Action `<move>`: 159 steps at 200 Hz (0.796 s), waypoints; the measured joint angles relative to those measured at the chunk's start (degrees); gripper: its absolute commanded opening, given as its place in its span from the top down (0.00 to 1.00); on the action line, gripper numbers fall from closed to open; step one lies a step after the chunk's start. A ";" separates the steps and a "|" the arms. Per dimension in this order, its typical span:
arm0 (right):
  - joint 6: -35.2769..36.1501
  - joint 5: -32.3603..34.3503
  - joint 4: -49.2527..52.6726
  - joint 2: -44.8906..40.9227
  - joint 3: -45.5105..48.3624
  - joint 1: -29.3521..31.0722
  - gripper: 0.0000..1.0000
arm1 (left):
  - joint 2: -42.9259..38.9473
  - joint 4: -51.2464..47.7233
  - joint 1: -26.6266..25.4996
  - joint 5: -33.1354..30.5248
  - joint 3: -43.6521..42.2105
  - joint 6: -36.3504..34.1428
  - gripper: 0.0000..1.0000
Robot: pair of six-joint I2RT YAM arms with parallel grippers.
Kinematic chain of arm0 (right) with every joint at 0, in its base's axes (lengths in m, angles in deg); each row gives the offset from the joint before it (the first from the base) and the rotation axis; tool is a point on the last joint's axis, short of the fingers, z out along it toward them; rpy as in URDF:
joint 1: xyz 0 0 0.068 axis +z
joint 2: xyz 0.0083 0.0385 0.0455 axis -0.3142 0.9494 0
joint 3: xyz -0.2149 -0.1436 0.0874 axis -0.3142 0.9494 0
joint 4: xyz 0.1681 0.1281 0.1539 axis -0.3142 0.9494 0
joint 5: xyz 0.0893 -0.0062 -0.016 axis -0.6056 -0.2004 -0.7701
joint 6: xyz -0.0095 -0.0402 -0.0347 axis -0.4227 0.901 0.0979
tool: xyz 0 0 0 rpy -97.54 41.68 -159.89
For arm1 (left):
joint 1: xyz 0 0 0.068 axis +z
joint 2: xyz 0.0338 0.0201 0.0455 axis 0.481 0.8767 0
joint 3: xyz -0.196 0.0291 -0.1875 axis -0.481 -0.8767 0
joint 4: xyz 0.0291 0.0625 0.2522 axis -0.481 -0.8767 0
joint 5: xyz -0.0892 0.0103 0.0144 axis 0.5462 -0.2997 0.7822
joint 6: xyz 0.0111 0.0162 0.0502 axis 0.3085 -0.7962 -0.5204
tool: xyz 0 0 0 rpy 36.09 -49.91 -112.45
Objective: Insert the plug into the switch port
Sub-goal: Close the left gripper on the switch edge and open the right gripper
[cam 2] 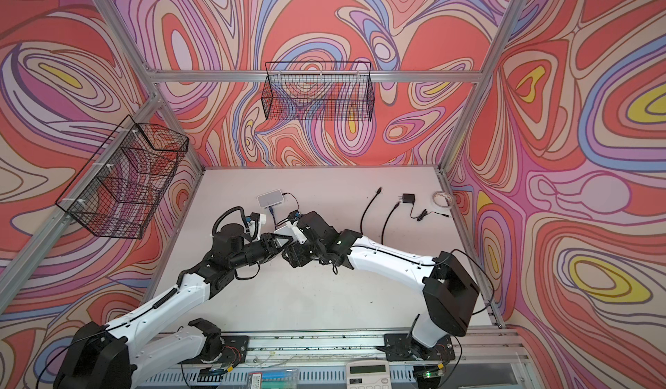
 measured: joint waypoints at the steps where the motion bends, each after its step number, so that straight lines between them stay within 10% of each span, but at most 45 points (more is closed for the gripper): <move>1: 0.00 0.02 0.02 0.02 -0.02 0.00 0.65 | 0.02 -0.04 0.00 0.02 0.02 0.02 0.91; 85: 0.61 1.38 2.27 0.02 -1.62 -0.07 0.02 | 1.97 -3.61 0.35 2.25 3.17 -0.59 1.00; 159: -0.22 5.84 1.42 -5.84 3.87 0.33 0.02 | 2.19 -6.60 0.85 1.27 4.26 -1.29 1.00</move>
